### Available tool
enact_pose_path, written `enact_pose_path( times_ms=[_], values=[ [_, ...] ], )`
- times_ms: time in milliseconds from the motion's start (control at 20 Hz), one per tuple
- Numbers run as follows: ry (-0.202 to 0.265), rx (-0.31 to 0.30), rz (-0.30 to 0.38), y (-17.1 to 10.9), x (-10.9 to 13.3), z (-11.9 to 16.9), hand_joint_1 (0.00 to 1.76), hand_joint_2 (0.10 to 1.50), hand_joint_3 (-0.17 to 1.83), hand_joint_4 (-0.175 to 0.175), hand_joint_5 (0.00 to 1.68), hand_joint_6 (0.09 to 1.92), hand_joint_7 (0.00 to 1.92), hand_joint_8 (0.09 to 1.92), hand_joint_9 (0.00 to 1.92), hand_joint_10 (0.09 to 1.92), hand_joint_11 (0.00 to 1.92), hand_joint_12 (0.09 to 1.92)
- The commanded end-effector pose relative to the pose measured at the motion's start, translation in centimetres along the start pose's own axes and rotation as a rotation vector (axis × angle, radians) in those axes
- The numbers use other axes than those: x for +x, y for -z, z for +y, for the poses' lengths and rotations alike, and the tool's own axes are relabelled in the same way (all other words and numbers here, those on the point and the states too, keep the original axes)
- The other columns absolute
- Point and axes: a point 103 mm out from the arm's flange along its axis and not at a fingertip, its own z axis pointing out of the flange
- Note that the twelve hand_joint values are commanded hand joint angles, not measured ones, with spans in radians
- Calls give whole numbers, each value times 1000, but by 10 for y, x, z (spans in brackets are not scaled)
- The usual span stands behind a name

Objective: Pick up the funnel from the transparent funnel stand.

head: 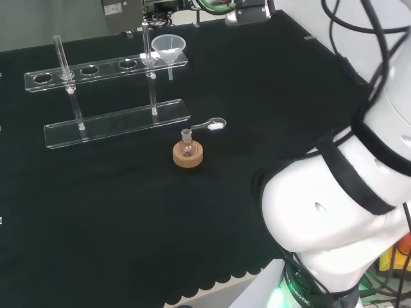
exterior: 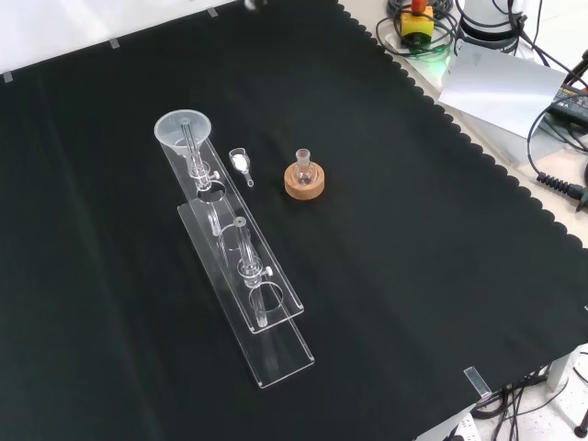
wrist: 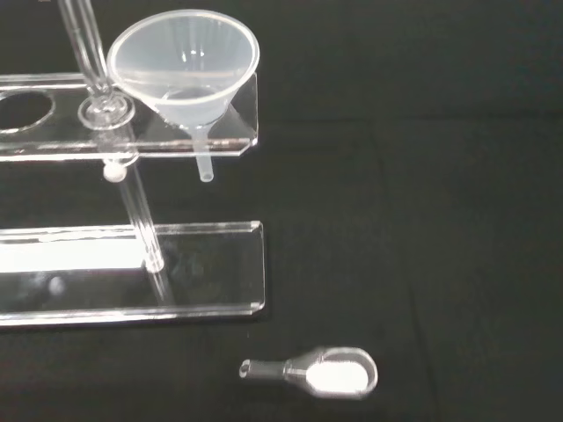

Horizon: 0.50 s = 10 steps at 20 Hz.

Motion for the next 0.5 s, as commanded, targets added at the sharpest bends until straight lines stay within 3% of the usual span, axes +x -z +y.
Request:
enact_pose_path(
  times_ms=[50,500],
  values=[
    [63,11,-22,-10,-6,58,350,1114,204,7,260,87,80,477,187,646,0,1365],
    [122,81,-67,-31,10,101,393,1073,203,9,242,87,81,504,205,663,0,1407]
  ],
)
